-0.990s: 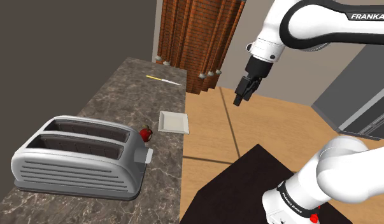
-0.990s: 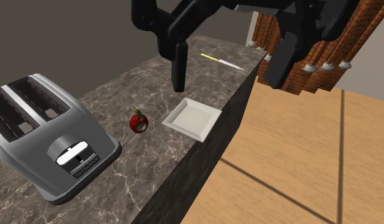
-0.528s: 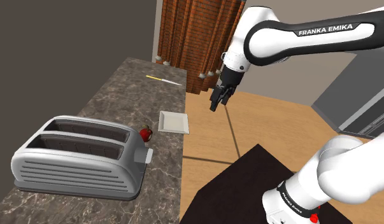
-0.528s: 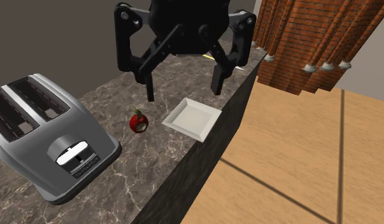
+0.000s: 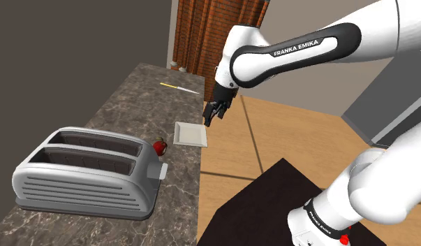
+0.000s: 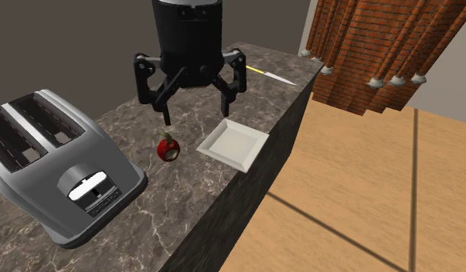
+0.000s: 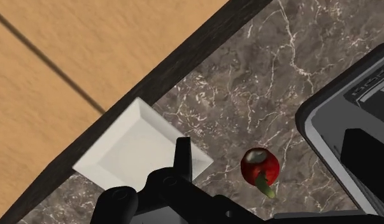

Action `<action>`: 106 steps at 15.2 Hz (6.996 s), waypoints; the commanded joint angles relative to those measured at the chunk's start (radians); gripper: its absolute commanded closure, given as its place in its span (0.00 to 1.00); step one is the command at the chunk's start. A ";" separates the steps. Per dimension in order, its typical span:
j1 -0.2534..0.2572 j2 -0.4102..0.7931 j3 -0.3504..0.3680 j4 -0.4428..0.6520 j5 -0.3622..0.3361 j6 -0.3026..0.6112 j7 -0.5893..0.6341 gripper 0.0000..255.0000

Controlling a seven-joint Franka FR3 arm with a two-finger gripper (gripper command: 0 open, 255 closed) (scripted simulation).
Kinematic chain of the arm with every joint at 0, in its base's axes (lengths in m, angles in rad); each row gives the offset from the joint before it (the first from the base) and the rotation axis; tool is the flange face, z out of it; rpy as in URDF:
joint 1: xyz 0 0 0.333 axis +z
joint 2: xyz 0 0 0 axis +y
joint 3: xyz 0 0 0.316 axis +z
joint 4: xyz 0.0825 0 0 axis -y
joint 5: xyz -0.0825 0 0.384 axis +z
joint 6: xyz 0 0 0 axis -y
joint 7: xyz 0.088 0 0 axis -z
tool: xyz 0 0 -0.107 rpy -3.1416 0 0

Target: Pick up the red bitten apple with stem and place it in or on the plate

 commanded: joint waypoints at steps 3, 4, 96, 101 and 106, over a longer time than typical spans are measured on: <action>0.020 0.157 0.024 0.093 -0.052 0.077 0.048 0.00; 0.025 0.196 0.027 0.121 -0.067 0.091 0.059 0.00; -0.106 0.713 -0.056 0.592 -0.203 0.175 -0.174 1.00; -0.103 0.760 -0.061 0.596 -0.209 0.219 -0.170 1.00; -0.103 0.760 -0.061 0.596 -0.209 0.219 -0.170 1.00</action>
